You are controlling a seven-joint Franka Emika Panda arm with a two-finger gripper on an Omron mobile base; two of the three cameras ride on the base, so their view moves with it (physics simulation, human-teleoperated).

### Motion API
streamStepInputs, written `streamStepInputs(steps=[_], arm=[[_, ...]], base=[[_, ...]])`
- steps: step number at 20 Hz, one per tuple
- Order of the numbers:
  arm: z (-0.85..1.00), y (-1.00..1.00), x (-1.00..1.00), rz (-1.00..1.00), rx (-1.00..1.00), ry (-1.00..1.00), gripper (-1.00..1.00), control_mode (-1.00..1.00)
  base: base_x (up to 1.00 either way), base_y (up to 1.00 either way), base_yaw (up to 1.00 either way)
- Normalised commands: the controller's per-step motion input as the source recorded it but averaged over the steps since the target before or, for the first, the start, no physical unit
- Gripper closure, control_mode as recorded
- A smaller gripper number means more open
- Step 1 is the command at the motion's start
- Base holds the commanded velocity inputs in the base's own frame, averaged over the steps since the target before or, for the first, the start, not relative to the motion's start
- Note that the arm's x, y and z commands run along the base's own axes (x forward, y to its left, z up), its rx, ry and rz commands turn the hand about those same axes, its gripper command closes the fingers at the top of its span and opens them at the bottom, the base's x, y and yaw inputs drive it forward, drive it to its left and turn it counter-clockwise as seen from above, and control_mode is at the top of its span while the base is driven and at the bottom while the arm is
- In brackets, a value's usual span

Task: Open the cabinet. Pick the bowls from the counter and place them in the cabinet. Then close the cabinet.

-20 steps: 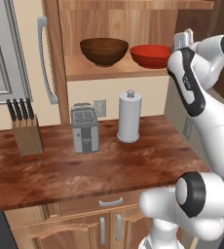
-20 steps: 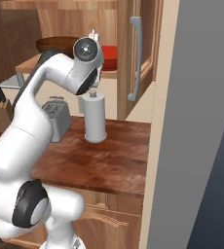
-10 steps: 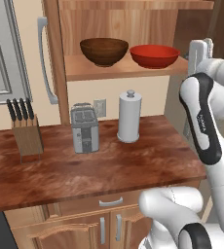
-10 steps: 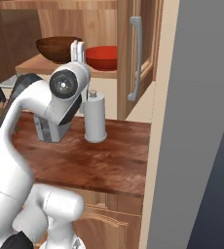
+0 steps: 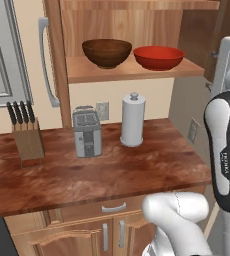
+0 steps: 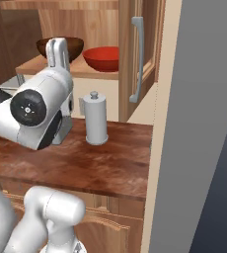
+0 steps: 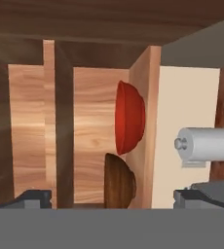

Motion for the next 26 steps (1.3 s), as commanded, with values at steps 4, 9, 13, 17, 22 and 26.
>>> streamStepInputs(steps=[4, 9, 13, 17, 22, 26], arm=[[0.00, 0.00, -1.00, -0.03, -0.01, -0.36, -1.00, -1.00], [0.11, -0.04, -1.00, 0.00, 0.00, -0.12, -1.00, -1.00], [0.14, -0.02, -0.99, 0.00, 0.00, 0.02, -1.00, -1.00], [0.25, -0.19, -0.72, -0.01, 0.00, 0.11, -1.00, -1.00], [0.16, -0.26, -0.41, 0.00, 0.00, 0.09, -1.00, -1.00], [0.00, -0.14, -0.03, 0.00, 0.00, 0.00, -1.00, -1.00]], base=[[0.00, 0.00, 0.00], [0.00, 0.00, 0.00], [0.00, 0.00, 0.00], [0.00, 0.00, 0.00], [0.00, 0.00, 0.00], [0.00, 0.00, 0.00]])
